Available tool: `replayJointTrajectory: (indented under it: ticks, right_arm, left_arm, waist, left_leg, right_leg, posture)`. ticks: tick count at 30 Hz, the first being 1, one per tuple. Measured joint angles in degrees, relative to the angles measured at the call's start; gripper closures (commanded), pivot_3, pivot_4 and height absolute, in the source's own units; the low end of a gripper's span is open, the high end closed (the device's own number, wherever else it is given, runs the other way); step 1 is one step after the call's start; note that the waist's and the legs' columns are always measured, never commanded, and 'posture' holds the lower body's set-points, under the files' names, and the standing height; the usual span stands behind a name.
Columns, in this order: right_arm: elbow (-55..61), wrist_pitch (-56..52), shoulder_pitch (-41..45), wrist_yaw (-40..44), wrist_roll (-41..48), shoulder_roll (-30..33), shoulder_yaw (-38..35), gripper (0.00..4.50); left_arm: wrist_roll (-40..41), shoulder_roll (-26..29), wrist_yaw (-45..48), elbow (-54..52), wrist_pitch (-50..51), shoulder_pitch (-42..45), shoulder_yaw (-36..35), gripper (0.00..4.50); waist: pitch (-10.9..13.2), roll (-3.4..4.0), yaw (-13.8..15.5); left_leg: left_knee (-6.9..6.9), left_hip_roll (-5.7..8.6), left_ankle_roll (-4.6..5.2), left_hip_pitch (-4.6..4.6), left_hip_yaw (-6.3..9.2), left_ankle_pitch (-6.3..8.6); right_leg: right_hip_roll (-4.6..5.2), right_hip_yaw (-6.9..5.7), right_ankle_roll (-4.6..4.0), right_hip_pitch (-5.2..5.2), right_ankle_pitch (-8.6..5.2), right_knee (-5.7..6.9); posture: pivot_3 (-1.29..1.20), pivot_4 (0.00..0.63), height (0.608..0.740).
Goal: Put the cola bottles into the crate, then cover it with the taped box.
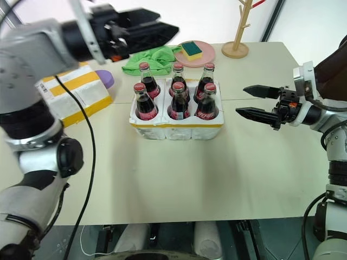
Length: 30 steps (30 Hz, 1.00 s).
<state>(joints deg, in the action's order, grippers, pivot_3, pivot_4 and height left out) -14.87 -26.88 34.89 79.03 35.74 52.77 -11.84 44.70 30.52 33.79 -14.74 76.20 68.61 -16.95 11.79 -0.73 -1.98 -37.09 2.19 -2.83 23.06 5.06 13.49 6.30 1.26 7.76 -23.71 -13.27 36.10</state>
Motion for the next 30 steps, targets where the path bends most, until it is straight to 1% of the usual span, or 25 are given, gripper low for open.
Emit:
replayJointTrajectory:
  ticks: [2, 4, 7, 9, 11, 13, 15, 16, 18, 19, 21, 24, 30]
  right_arm:
    - [-1.38, 0.76, 0.96, 1.4, -0.82, 0.09, 0.58, 0.0]
    - [-3.14, 1.47, 2.24, 3.04, -1.34, 0.3, 1.16, 0.0]
    - [-4.99, 0.99, 4.56, 6.32, -1.14, 0.62, 1.65, 0.0]
    - [-5.16, 0.82, 5.59, 8.56, -0.82, 1.03, 1.7, 0.0]
    - [-5.01, 0.82, 6.08, 10.22, -0.62, 1.1, 1.88, 0.0]
    - [-4.08, 0.34, 6.32, 11.47, -0.42, 0.47, 2.29, 0.0]
    - [-3.14, -0.05, 6.37, 12.26, -0.21, -0.21, 2.88, 0.0]
    - [-3.05, -0.06, 6.37, 12.44, -0.22, -0.35, 3.09, 0.0]
    - [-3.07, -0.02, 6.81, 12.52, -0.52, -1.41, 3.88, 0.0]
    - [-3.53, -0.24, 7.14, 12.56, -0.68, -1.96, 4.35, 0.0]
    - [-4.26, -0.71, 7.46, 12.75, -0.73, -2.17, 4.98, 0.0]
    - [-4.6, -0.04, 8.46, 12.93, -1.31, -2.85, 5.19, 0.0]
    - [-4.6, 0.89, 9.97, 13.06, -1.86, -4.14, 5.52, 0.0]
  left_arm:
    - [-0.2, 7.42, 1.72, -1.65, -1.62, -5.02, -1.98, 0.01]
    - [-0.59, 15.01, 4.74, -2.51, -3.98, -12.37, -4.2, 0.01]
    - [-1.33, 24.01, 9.2, -2.99, -7.45, -23.59, -12.01, 0.01]
    - [-2.46, 28.3, 11.74, -4.46, -9.42, -32.63, -19.89, 0.01]
    - [-4.19, 29.11, 12.54, -6.07, -10.46, -40.59, -26.97, 0.01]
    - [-5.02, 28.41, 12.29, -7.97, -10.44, -47.3, -33.7, 0.01]
    - [-5.99, 26.49, 11.37, -10.26, -10.31, -52.96, -40.33, 0.01]
    - [-6.6, 25.59, 10.65, -10.77, -10.26, -54.6, -41.99, 0.01]
    - [-8.37, 22.03, 7.72, -11.5, -10.63, -58.84, -46.37, 0.01]
    - [-9.4, 18.94, 5.44, -11.33, -10.85, -60.52, -48.42, 0.01]
    - [-10.48, 13.78, 0.57, -10.27, -10.96, -60.47, -51.62, 0.01]
    - [-10.32, 6.77, -7.58, -8.34, -10.49, -57.11, -56.91, 0.01]
    - [-2.19, -4.56, -19.29, -3.93, -6.61, -48.54, -64.4, 0.01]
  waist:
    - [-0.01, 0.02, -0.65]
    - [0.0, 0.03, -1.02]
    - [0.07, -0.08, -1.13]
    - [0.07, -0.08, -1.19]
    - [0.07, -0.08, -0.93]
    - [0.07, -0.09, -0.46]
    - [0.06, -0.1, -0.34]
    - [0.06, -0.09, -0.26]
    - [0.06, -0.09, -0.4]
    - [0.06, -0.09, -0.43]
    - [0.07, -0.12, -0.42]
    - [0.02, -0.2, -0.25]
    - [-0.06, -0.35, -0.01]
  left_leg:
    - [0.04, -0.02, 0.0, -0.08, -0.01, 0.0]
    - [0.04, -0.04, 0.0, -0.09, -0.09, 0.0]
    - [-0.01, -0.04, 0.0, -0.04, -0.1, 0.0]
    - [0.01, -0.05, 0.03, -0.05, -0.12, 0.02]
    - [0.02, -0.06, 0.03, -0.07, -0.1, 0.03]
    - [-0.01, -0.08, 0.03, -0.08, -0.09, 0.03]
    - [-0.04, -0.08, 0.02, -0.13, -0.1, 0.03]
    - [-0.04, -0.08, 0.01, -0.19, -0.12, 0.03]
    - [-0.02, -0.08, 0.0, -0.39, -0.19, 0.04]
    - [0.01, -0.08, 0.0, -0.51, -0.22, 0.04]
    - [-0.01, -0.09, 0.0, -0.53, -0.21, 0.04]
    - [-0.05, -0.08, 0.0, -0.56, -0.19, 0.03]
    - [-0.06, -0.05, -0.01, -0.57, -0.18, 0.04]
  right_leg:
    - [-0.03, 0.02, -0.01, 0.03, 0.0, 0.04]
    - [-0.04, 0.1, -0.02, 0.02, 0.0, 0.04]
    - [-0.05, 0.12, -0.03, 0.01, 0.01, 0.0]
    - [-0.03, 0.14, -0.04, 0.03, 0.0, -0.05]
    - [-0.03, 0.12, -0.05, 0.04, -0.01, -0.03]
    - [-0.03, 0.11, -0.06, 0.04, 0.0, -0.01]
    - [-0.02, 0.11, -0.1, 0.13, -0.02, -0.04]
    - [0.01, 0.11, -0.15, 0.19, -0.05, -0.04]
    - [0.05, 0.12, -0.25, 0.34, -0.1, -0.06]
    - [0.08, 0.12, -0.26, 0.42, -0.11, -0.05]
    - [0.08, 0.1, -0.28, 0.43, -0.09, -0.03]
    - [0.08, 0.09, -0.08, 0.49, 0.02, -0.02]
    - [0.1, 0.08, -0.06, 0.52, 0.04, -0.02]
  posture:
    - [0.0, 0.15, 0.74]
    - [0.0, 0.15, 0.74]
    - [0.0, 0.15, 0.74]
    - [0.0, 0.15, 0.74]
    - [0.0, 0.15, 0.74]
    - [0.0, 0.15, 0.74]
    - [0.0, 0.15, 0.74]
    - [0.0, 0.15, 0.74]
    - [0.0, 0.15, 0.74]
    - [0.0, 0.15, 0.74]
    - [0.0, 0.15, 0.74]
    - [0.0, 0.15, 0.74]
    - [0.0, 0.15, 0.74]
